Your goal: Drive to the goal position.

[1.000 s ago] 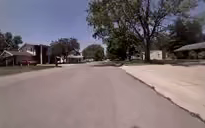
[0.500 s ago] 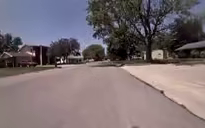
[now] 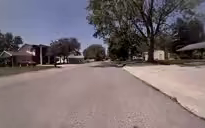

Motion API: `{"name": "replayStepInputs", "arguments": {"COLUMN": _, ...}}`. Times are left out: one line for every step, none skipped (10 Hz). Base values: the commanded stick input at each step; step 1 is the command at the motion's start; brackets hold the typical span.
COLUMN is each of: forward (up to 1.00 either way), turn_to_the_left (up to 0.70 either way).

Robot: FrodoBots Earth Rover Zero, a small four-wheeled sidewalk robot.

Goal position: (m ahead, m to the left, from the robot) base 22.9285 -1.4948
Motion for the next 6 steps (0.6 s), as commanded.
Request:
{"name": "replayStepInputs", "arguments": {"forward": 0.7, "turn_to_the_left": 0.0}}
{"name": "replayStepInputs", "arguments": {"forward": 0.7, "turn_to_the_left": 0.0}}
{"name": "replayStepInputs", "arguments": {"forward": 0.7, "turn_to_the_left": 0.0}}
{"name": "replayStepInputs", "arguments": {"forward": 0.7, "turn_to_the_left": 0.0}}
{"name": "replayStepInputs", "arguments": {"forward": 0.7, "turn_to_the_left": 0.0}}
{"name": "replayStepInputs", "arguments": {"forward": 0.7, "turn_to_the_left": 0.0}}
